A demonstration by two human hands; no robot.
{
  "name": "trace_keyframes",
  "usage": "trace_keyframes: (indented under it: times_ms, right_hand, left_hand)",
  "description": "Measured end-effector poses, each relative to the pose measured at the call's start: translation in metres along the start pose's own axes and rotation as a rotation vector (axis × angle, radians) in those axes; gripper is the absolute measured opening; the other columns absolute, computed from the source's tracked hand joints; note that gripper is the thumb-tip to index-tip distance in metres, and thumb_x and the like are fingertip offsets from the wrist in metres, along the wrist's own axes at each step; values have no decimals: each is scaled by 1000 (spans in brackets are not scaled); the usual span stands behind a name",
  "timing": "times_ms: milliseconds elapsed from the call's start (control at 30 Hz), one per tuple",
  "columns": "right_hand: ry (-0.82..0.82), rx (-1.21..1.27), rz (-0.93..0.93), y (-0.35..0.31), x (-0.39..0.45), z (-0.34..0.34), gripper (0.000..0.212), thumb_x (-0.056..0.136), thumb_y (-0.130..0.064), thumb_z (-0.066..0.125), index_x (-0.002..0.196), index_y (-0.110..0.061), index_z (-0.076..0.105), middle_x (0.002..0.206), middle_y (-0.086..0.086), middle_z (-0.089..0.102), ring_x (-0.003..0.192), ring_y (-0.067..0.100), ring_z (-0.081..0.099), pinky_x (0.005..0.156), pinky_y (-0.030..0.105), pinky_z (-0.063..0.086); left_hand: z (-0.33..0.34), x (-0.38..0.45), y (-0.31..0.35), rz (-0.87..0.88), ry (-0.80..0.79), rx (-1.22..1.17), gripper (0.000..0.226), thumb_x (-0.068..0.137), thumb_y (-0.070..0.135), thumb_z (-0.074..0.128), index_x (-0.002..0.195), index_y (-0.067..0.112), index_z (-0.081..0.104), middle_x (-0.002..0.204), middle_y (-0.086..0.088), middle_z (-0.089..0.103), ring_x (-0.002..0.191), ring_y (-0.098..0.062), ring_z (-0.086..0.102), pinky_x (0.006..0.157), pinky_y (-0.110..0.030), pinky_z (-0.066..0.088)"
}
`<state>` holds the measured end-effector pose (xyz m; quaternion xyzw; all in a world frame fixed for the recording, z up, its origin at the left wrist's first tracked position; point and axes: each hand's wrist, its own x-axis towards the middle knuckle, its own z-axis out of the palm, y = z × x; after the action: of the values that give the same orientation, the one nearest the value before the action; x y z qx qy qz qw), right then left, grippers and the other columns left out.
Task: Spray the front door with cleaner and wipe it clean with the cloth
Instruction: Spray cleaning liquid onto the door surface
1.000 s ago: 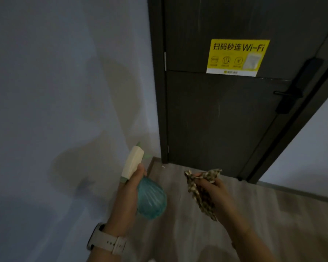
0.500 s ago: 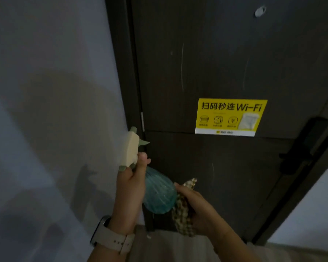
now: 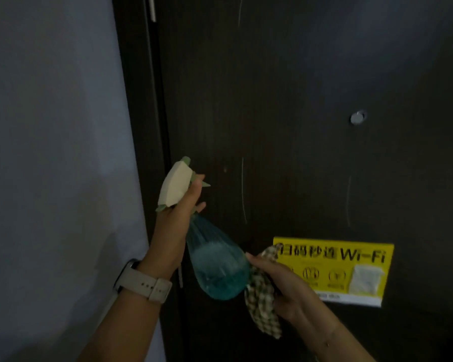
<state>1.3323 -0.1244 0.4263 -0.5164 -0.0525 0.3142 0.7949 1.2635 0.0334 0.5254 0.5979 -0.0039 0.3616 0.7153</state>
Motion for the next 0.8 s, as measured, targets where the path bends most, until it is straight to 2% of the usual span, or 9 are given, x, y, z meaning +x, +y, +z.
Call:
trace_keyframes:
  times_ms: [67,133,267,367,433,500,567,633,800]
  right_hand:
    - [-25,-46,-96,-31,3,8,32,83,-15,69,112,-1,68,105,15,73,99,27,69,80,32,52]
    - [1,-83,-232,-70,3,17,32,83,-16,70,112,-4,69,102,14,74,100,27,68,77,32,52]
    - [98,-241,-615,-161,-8,25,36,86,-43,65,112,-18,69,103,6,73,97,21,67,73,33,48]
    - [192,-341,-964,-220,-13,34,30,92,-50,55,110,-29,64,116,-3,63,102,12,63,77,29,48]
    - [292,-594,-1249,-252,-10,36,17,96,-45,51,95,-31,62,123,-7,52,102,4,58,84,25,47]
    - [413,-1012,-1472,-278,3,32,23,98,-41,48,96,-26,64,132,-6,43,117,8,48,102,27,39]
    - [513,-1352,-1603,-296,17,29,30,98,-31,50,117,-14,65,141,1,41,126,16,40,108,27,32]
    - [504,-1536,-1688,-302,26,28,37,96,-20,55,132,-12,58,143,7,43,129,22,41,109,31,35]
    - [453,-1637,-1770,-293,35,23,48,91,-16,58,138,-16,52,141,6,47,126,21,46,103,27,37]
  left_hand:
    - [13,23,20,60,-92,44,43,80,42,60,116,18,64,119,-3,68,110,-17,65,100,-44,49]
    - [27,42,42,128,-136,98,45,85,44,56,112,9,64,111,-7,71,103,-22,68,98,-44,51]
    - [53,76,86,312,-108,117,14,94,32,55,101,24,64,98,-8,74,92,-25,71,89,-39,55]
    - [71,100,125,422,-145,159,11,94,30,57,105,30,59,102,-9,70,96,-21,70,85,-34,56]
    - [82,119,148,439,-175,202,13,95,32,57,107,28,58,108,-11,68,97,-19,69,80,-29,56]
    - [90,139,166,416,-192,232,28,95,36,56,118,20,57,112,-12,68,96,-17,70,75,-25,52]
    - [96,153,177,397,-176,212,37,95,36,56,125,13,54,114,-14,67,96,-19,70,73,-25,53]
    - [98,161,185,399,-132,126,36,96,31,56,125,11,52,110,-14,66,94,-20,69,66,-21,55]
    - [104,171,189,481,-83,68,14,97,23,55,110,18,53,97,-6,60,86,-15,64,66,-19,57]
